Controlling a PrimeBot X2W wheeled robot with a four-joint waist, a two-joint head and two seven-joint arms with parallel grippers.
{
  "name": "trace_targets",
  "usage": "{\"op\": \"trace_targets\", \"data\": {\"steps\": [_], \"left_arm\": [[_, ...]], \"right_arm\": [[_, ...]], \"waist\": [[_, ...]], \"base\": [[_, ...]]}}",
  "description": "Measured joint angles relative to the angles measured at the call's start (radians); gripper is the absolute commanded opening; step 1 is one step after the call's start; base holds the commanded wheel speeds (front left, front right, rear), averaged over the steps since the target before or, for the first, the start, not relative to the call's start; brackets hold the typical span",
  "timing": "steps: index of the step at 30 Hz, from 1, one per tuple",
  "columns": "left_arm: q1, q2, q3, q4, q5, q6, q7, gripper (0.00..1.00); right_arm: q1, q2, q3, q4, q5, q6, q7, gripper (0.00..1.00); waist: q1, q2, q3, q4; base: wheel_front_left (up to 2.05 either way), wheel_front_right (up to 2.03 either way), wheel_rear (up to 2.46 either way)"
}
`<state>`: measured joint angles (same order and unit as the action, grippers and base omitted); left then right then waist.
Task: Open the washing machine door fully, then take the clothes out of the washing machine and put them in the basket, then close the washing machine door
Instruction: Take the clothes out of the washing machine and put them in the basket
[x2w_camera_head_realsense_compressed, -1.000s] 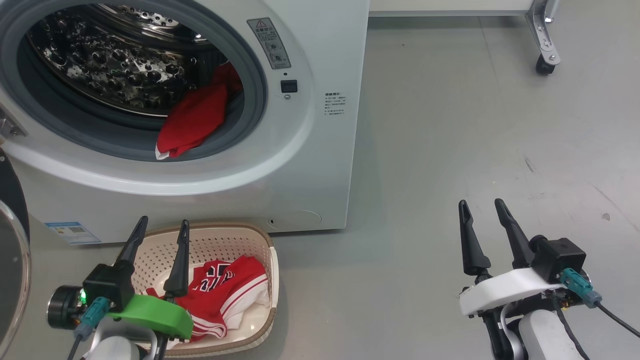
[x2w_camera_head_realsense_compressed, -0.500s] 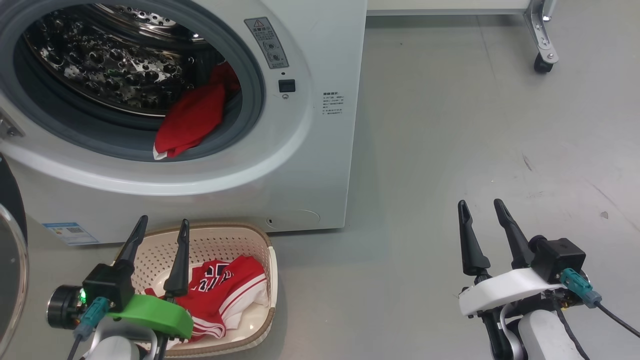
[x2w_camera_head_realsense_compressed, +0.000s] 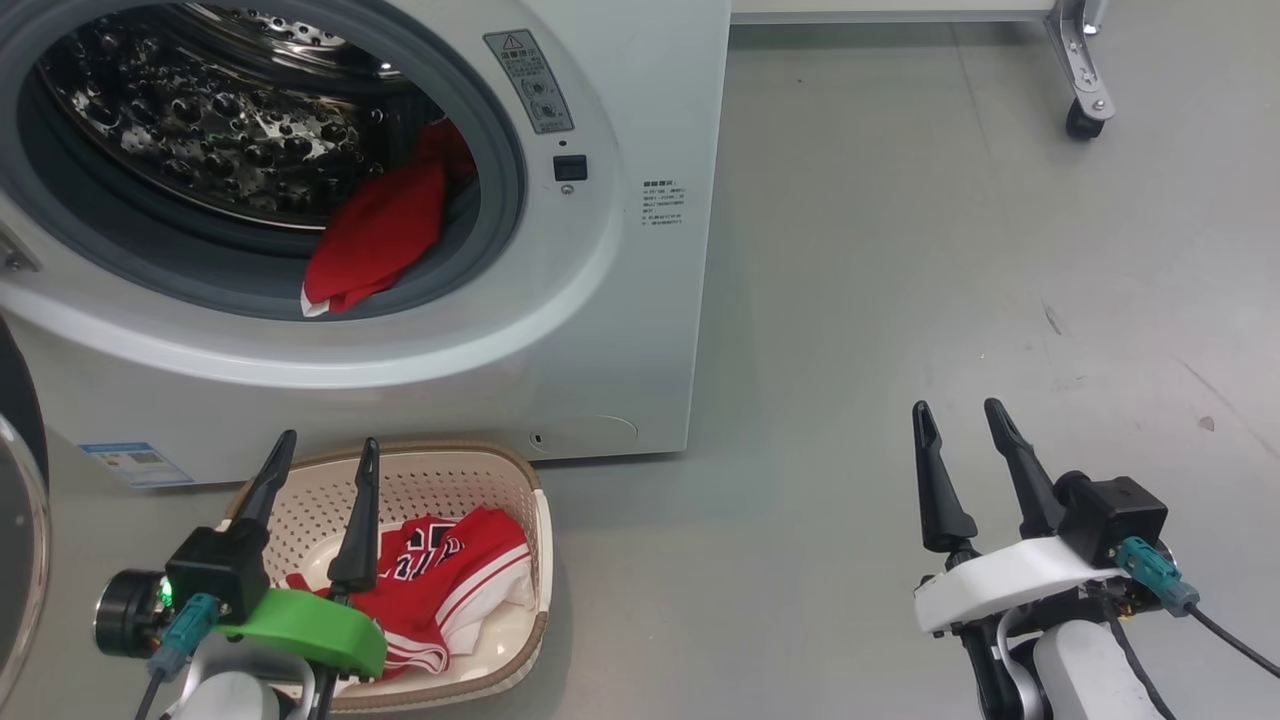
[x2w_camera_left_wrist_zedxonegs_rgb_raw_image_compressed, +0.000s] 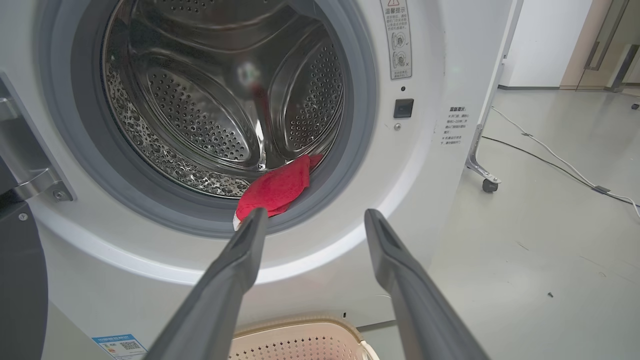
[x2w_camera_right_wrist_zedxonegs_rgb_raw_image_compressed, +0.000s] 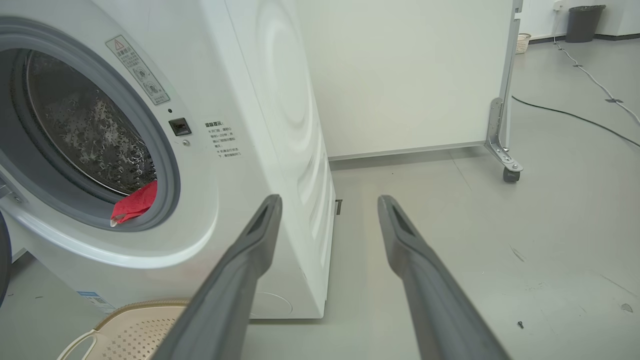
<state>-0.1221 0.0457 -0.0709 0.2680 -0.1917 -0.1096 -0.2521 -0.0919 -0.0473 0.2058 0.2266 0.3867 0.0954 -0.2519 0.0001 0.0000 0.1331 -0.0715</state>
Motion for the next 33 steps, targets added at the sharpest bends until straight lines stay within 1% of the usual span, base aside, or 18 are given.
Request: {"op": "trace_targets", "data": {"steps": [8,13,17,20,25,29,33], "left_arm": [[0.000,0.002,0.006,-0.018,0.000,0.000,0.000,1.00],[-0.001,0.014,0.013,-0.037,0.004,0.000,0.000,1.00],[-0.016,0.044,0.031,-0.057,0.004,0.000,0.007,1.00],[-0.060,0.071,0.042,-0.071,0.004,0.000,0.028,1.00],[-0.154,0.119,0.079,-0.093,-0.002,0.000,0.081,1.00],[-0.238,0.135,0.118,-0.099,-0.043,0.000,0.155,1.00],[-0.343,0.186,0.138,-0.100,-0.045,0.000,0.233,1.00]], "right_arm": [[0.000,0.000,0.021,-0.007,-0.001,0.000,0.000,1.00],[0.000,0.000,0.034,-0.020,-0.001,0.000,0.000,1.00],[-0.002,0.000,0.044,-0.029,-0.001,-0.001,0.000,1.00],[-0.003,0.000,0.059,-0.032,0.000,-0.001,0.000,1.00],[-0.026,0.000,0.076,-0.049,0.001,-0.003,0.000,1.00],[-0.063,0.000,0.092,-0.067,0.011,-0.009,0.000,1.00],[-0.093,0.000,0.106,-0.079,0.028,-0.010,0.000,1.00]], "waist": [[0.0000,0.0000,0.036,-0.009],[0.0000,0.0000,0.076,-0.020],[0.0000,0.0000,0.119,-0.030],[0.0000,0.0000,0.156,-0.040],[0.0000,0.0000,0.220,-0.061],[0.0000,0.0000,0.273,-0.084],[0.0000,0.0000,0.325,-0.112]], "base": [[0.00,0.00,0.00],[0.00,0.00,0.00],[0.00,0.00,0.00],[0.00,0.00,0.00],[0.00,0.00,0.00],[0.00,0.00,0.00],[0.00,0.00,0.00]]}}
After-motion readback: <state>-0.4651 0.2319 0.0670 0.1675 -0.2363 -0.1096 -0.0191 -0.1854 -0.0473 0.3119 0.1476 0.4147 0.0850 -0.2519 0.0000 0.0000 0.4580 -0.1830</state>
